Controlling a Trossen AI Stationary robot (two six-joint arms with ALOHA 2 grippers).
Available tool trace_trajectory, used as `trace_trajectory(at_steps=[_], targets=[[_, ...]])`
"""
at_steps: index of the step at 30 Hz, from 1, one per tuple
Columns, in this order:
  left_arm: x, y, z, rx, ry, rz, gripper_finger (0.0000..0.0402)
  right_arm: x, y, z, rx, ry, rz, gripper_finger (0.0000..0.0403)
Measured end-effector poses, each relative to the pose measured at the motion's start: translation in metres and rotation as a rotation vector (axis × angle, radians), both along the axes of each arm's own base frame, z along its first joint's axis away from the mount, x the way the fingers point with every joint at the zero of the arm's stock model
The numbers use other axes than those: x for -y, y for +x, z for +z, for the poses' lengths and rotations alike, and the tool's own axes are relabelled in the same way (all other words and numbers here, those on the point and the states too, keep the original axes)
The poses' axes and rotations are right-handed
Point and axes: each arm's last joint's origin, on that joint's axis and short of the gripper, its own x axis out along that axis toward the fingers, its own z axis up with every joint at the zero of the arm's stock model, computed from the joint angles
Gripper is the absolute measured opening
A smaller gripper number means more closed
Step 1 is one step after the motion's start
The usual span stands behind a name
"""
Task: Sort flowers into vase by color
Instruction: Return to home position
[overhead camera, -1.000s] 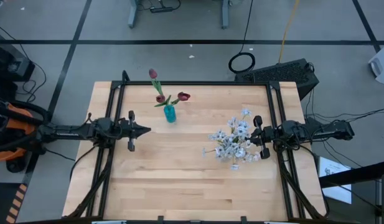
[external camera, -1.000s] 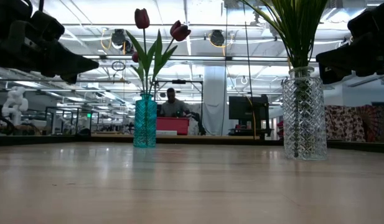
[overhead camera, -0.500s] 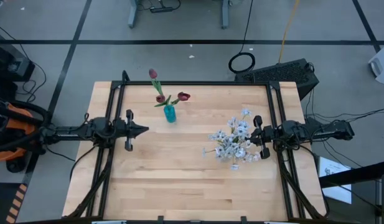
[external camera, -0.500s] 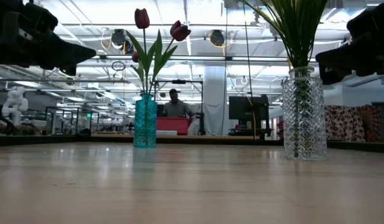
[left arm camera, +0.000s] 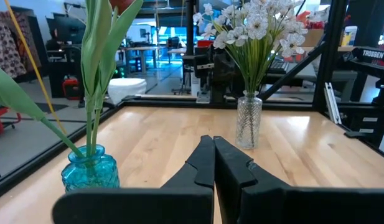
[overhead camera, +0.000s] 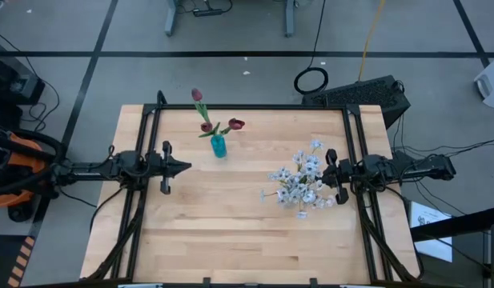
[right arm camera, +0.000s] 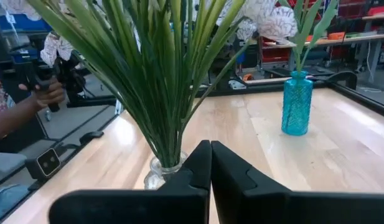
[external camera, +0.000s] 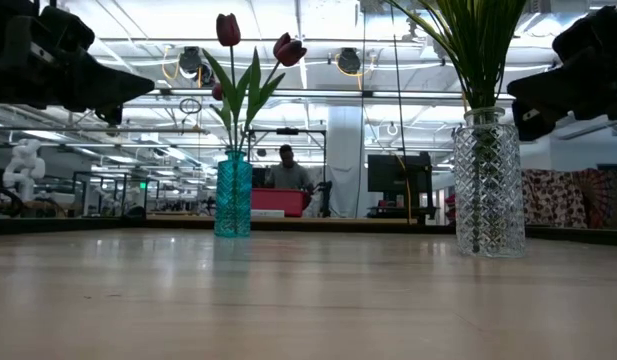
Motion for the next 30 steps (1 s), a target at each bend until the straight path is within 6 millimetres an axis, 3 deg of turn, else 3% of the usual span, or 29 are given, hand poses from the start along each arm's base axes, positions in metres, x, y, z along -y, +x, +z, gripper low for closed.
trace_trajectory(at_steps=[13, 30], targets=[[0.0002, 0.0, -0.0005, -0.006, 0.027, -0.014, 0.0, 0.0036, 0.0003, -0.0004, 0.0, -0.096, -0.123, 0.0], [0.0002, 0.0, -0.0005, -0.006, 0.027, -0.013, 0.0, 0.0078, 0.0006, -0.0007, -0.003, -0.188, -0.156, 0.0]])
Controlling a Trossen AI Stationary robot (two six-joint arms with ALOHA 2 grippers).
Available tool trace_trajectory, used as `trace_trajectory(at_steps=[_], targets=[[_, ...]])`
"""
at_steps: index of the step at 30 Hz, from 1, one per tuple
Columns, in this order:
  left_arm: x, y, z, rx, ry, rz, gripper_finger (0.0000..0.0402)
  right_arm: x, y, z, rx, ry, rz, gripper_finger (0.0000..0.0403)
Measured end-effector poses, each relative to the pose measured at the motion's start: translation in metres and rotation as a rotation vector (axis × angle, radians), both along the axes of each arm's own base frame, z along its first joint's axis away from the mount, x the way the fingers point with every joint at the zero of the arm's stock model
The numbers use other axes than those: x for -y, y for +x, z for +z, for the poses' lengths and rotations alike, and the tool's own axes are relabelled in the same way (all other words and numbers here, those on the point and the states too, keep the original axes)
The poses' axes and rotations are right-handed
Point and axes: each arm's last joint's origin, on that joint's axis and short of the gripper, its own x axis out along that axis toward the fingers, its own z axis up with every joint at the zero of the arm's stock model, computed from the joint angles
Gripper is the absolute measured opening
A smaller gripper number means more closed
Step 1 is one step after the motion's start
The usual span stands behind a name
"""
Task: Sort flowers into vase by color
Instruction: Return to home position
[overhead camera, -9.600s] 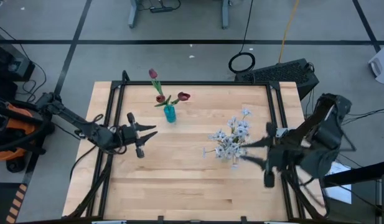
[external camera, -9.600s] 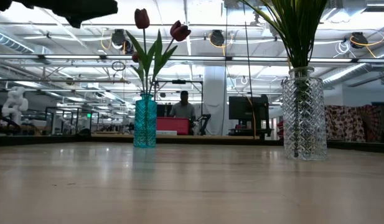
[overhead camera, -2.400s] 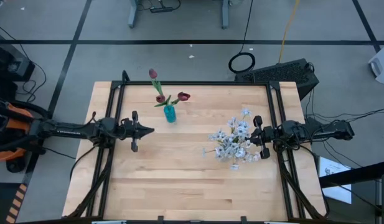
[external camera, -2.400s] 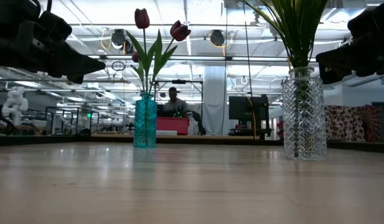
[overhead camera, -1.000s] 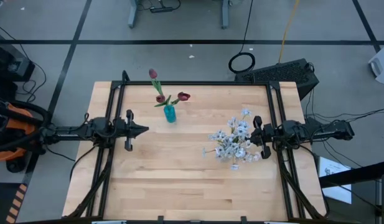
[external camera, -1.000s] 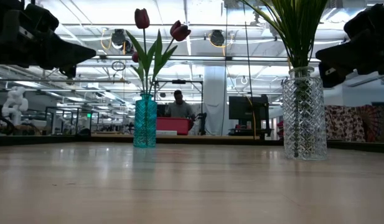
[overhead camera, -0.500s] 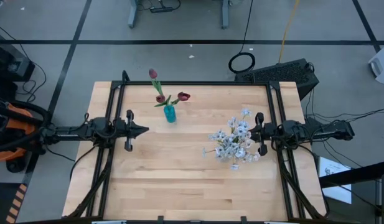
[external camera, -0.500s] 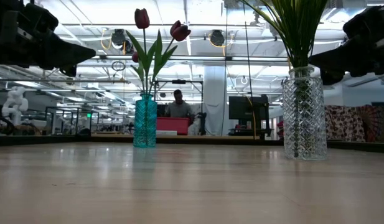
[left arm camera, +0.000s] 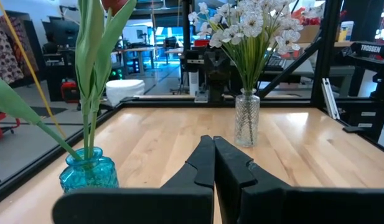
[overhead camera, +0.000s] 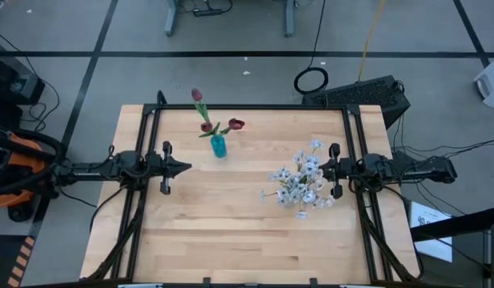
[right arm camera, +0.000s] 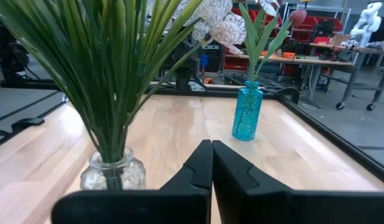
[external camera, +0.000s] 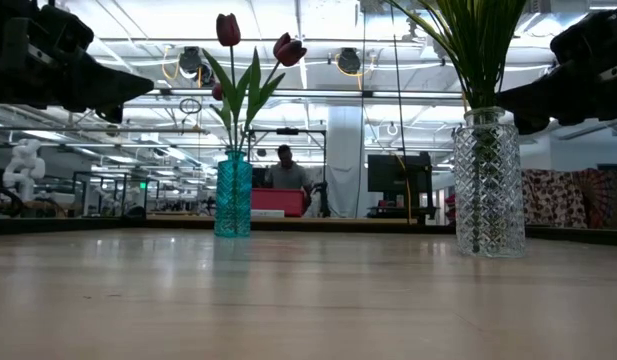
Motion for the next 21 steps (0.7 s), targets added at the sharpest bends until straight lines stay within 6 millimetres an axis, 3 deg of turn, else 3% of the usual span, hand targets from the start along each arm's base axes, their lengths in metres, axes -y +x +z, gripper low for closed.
trace_trajectory(at_steps=[21], targets=[[0.0035, 0.0001, -0.0005, -0.005, -0.005, -0.074, 0.0, -0.0001, 0.0, -0.0005, -0.005, 0.041, 0.029, 0.0]])
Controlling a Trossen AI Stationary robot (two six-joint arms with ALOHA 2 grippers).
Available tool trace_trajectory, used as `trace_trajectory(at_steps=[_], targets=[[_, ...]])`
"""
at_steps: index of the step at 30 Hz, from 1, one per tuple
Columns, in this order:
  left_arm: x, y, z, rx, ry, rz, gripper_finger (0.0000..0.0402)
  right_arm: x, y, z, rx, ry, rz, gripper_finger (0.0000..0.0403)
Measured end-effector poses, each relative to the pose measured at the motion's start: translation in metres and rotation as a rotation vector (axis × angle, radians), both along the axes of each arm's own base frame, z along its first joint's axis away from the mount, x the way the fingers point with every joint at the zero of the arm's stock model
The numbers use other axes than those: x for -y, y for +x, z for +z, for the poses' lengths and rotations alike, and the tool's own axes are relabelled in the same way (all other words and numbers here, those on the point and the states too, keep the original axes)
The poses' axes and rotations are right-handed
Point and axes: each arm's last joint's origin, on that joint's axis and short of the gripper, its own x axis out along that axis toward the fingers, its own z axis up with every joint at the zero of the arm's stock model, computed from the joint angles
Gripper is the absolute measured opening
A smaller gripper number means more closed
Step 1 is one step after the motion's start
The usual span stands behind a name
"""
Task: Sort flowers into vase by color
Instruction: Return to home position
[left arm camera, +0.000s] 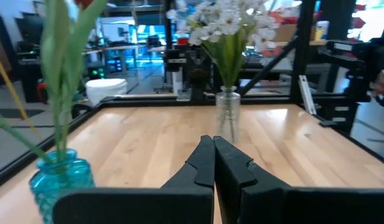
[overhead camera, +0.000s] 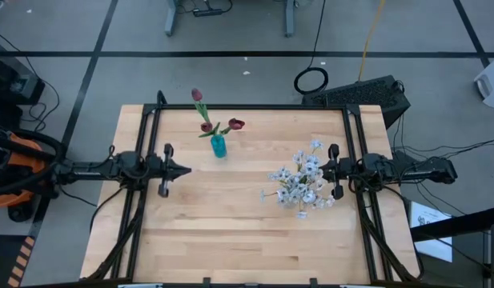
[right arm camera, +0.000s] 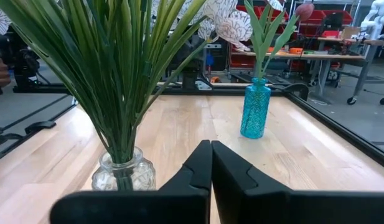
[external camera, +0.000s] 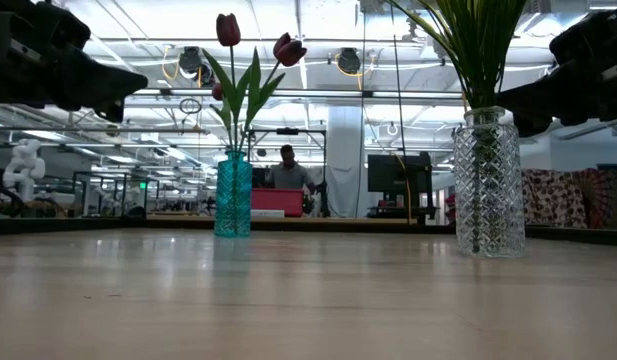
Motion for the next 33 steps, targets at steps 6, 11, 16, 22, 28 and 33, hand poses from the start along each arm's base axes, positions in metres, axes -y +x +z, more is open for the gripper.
trace_trajectory(at_steps=[6, 11, 16, 22, 28, 33], targets=[[0.0036, -0.0001, 0.0, 0.001, 0.011, -0.037, 0.0, 0.0, 0.0, 0.0, 0.0, 0.0, 0.0, 0.0], [0.0038, -0.0001, 0.0, 0.001, 0.014, -0.038, 0.0, 0.0, 0.0, 0.0, 0.0, 0.0, 0.0, 0.0], [0.0038, -0.0001, 0.0001, 0.001, 0.008, -0.037, 0.0014, 0.0, 0.0, 0.0, 0.0, 0.0, 0.0, 0.0], [0.0038, -0.0001, 0.0004, 0.005, 0.008, -0.036, 0.0024, 0.0, 0.0, 0.0, 0.0, 0.0, 0.0, 0.0], [0.0037, -0.0001, 0.0005, 0.006, 0.008, -0.035, 0.0026, 0.0, 0.0, 0.0, 0.0, 0.0, 0.0, 0.0], [0.0037, -0.0001, 0.0006, 0.007, 0.008, -0.035, 0.0026, 0.0, 0.0, 0.0, 0.0, 0.0, 0.0, 0.0]])
